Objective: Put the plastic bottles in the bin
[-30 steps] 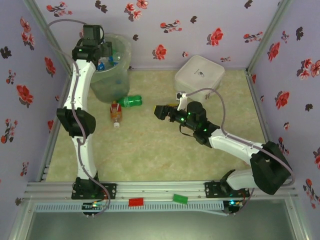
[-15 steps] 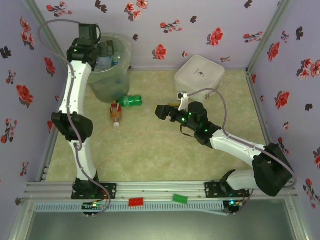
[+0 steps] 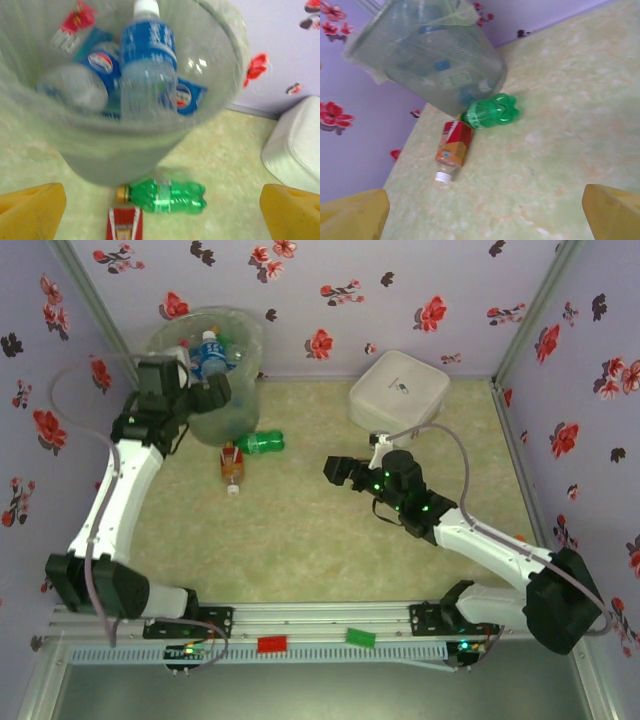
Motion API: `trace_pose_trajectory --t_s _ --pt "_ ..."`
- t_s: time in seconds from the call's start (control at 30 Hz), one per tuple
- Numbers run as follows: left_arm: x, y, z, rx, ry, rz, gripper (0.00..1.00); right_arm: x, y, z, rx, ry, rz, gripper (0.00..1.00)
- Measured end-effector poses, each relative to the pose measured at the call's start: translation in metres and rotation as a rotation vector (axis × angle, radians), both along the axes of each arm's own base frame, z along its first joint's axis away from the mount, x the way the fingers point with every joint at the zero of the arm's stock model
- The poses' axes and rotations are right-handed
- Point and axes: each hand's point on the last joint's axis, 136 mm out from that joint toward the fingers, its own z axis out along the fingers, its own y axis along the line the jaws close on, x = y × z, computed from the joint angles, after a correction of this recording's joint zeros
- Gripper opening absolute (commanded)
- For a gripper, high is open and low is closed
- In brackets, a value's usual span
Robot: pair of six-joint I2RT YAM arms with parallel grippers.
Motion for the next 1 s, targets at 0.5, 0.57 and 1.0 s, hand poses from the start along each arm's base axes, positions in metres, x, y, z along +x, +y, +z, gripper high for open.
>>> trace_pose_trajectory --t_s 0.5,0.57,1.0 --pt "-0.08 -0.013 -0.174 -0.015 0.338 -0.032 1.0 -0.009 -0.046 -0.032 -0.164 0.088 -0.16 1.0" --pt "-0.077 -0.014 -0.194 -0.003 0.385 -0.03 1.0 -0.008 -0.046 -0.038 -0.176 0.099 -0.162 1.0" --pt "-0.034 -0.012 -0.266 0.119 0.547 0.009 0.95 0.003 -0.037 -0.075 -0.241 0.171 -0.16 1.0"
